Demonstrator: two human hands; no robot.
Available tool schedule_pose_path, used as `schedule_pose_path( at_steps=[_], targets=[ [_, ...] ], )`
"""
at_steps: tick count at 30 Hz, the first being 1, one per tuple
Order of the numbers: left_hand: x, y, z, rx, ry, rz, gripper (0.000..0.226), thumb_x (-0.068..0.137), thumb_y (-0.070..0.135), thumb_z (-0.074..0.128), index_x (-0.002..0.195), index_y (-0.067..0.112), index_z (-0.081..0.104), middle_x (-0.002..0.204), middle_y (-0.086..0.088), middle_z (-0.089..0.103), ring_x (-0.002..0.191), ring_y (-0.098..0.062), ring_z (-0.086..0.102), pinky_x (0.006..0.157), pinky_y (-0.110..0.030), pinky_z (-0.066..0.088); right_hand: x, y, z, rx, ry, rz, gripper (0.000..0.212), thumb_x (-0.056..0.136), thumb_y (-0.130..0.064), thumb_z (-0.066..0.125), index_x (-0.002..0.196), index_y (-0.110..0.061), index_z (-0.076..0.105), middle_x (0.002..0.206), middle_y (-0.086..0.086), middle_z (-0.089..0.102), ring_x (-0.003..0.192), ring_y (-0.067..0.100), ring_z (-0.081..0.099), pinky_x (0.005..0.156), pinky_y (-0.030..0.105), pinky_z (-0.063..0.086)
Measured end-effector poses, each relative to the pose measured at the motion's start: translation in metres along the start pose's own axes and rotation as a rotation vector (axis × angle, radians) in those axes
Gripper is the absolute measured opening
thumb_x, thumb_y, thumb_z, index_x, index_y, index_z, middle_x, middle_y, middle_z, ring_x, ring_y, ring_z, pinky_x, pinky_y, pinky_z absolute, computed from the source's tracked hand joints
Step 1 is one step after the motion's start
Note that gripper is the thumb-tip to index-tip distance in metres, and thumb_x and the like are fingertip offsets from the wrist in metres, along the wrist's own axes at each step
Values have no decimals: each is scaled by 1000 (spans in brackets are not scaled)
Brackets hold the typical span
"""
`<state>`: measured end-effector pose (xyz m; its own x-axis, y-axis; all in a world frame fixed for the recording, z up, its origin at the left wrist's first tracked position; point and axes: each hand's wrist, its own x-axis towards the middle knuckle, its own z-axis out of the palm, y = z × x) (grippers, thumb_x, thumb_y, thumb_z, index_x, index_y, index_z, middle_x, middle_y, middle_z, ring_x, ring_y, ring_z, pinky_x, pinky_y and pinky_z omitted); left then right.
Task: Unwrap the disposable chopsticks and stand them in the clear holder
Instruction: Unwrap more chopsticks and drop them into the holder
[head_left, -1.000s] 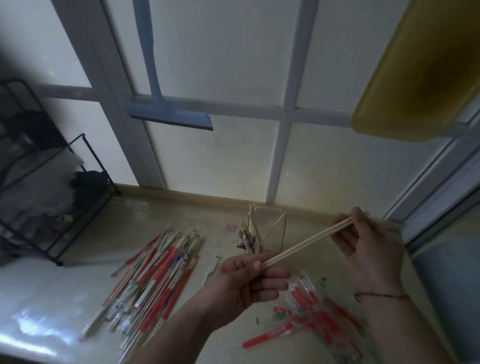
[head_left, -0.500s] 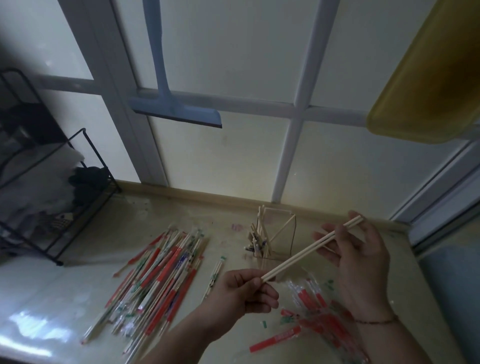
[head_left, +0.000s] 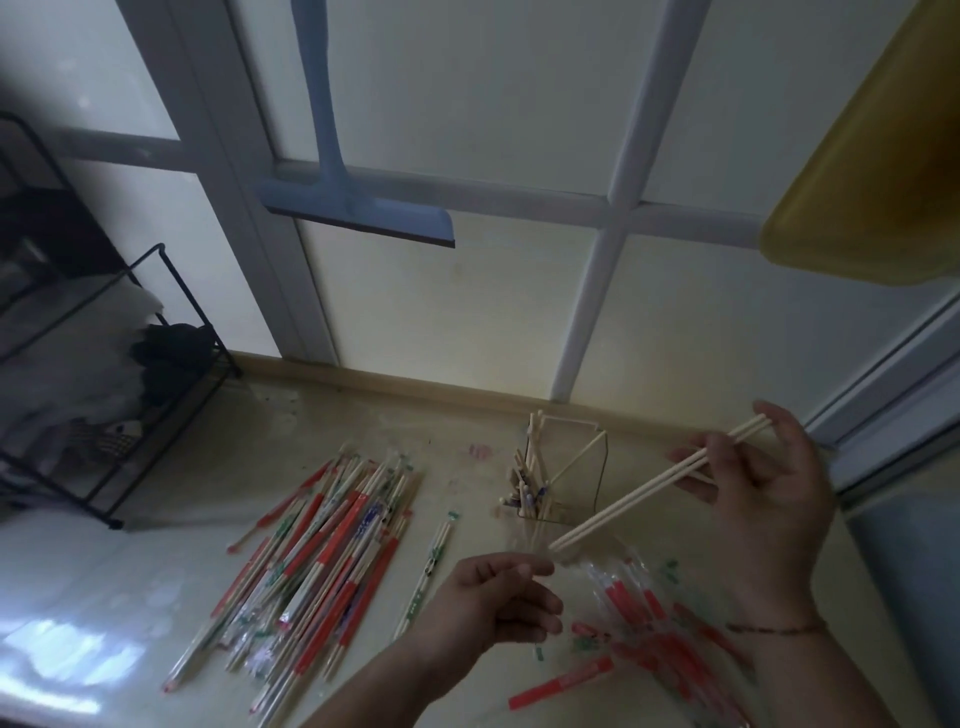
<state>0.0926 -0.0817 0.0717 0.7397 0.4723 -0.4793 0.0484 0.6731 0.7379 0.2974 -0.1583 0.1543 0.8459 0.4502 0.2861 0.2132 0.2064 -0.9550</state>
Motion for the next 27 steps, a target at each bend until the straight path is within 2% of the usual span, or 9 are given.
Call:
schedule_pose_path(
  at_steps=[3,8,11,14,16,18,20,22,27],
  targets=[
    [11,9,-4,214,161,52,18,100,9,50,103,3,66,79,-12,69,69,-23,68,67,-31,53,11,4,3,-29,13,-149,38,94,-7,58,121,-34,51,87,-2,75,73,24,73,68,41,61],
    [31,22,-9,547,261,167,17,98,9,53,95,12,69,80,-3,70,66,-13,65,64,-26,49,12,34,23,-152,-119,-328,35,93,-24,60,127,-26,50,89,-1,75,79,18,73,73,39,59],
    [38,25,-13,572,293,174,16,97,13,55,92,12,70,80,-2,71,66,-12,65,62,-24,48,-1,59,32,-251,-233,-315,35,91,-24,63,125,-24,52,88,0,75,81,2,71,75,23,57],
    [40,20,-26,608,300,143,17,98,14,54,90,17,69,79,-2,72,67,-12,67,62,-23,48,-19,84,35,-344,-314,-266,38,88,-8,67,118,-27,53,91,2,73,87,-13,65,77,6,50],
    [41,11,-41,677,325,132,15,97,16,55,91,17,69,79,-2,71,66,-11,67,61,-23,50,-31,97,34,-398,-374,-224,41,88,-7,64,114,-37,52,93,-1,71,88,-10,65,76,3,47],
    [41,-5,-63,889,411,143,13,95,21,57,95,18,69,84,2,70,70,-8,66,63,-18,49,-41,110,32,-493,-431,-191,43,90,-9,64,117,-40,49,93,-2,72,86,-3,64,72,-3,42],
    [37,-22,-85,1190,535,145,17,92,31,56,102,22,67,94,6,66,81,-9,63,69,-20,48,-46,119,31,-562,-471,-135,48,88,-7,67,123,-36,50,94,0,74,83,5,67,68,-4,40],
    [32,-36,-102,1394,597,109,23,91,40,52,104,23,62,100,4,60,87,-16,61,68,-27,46,-47,122,31,-592,-513,-127,49,87,-8,68,127,-29,53,97,0,75,86,14,71,70,4,44],
    [26,-43,-109,1634,592,0,29,92,48,43,103,24,52,103,4,60,96,-19,58,65,-29,40,-44,116,25,-670,-505,-180,54,79,-12,78,129,-7,57,111,5,69,98,11,65,85,9,41]
  ],
)
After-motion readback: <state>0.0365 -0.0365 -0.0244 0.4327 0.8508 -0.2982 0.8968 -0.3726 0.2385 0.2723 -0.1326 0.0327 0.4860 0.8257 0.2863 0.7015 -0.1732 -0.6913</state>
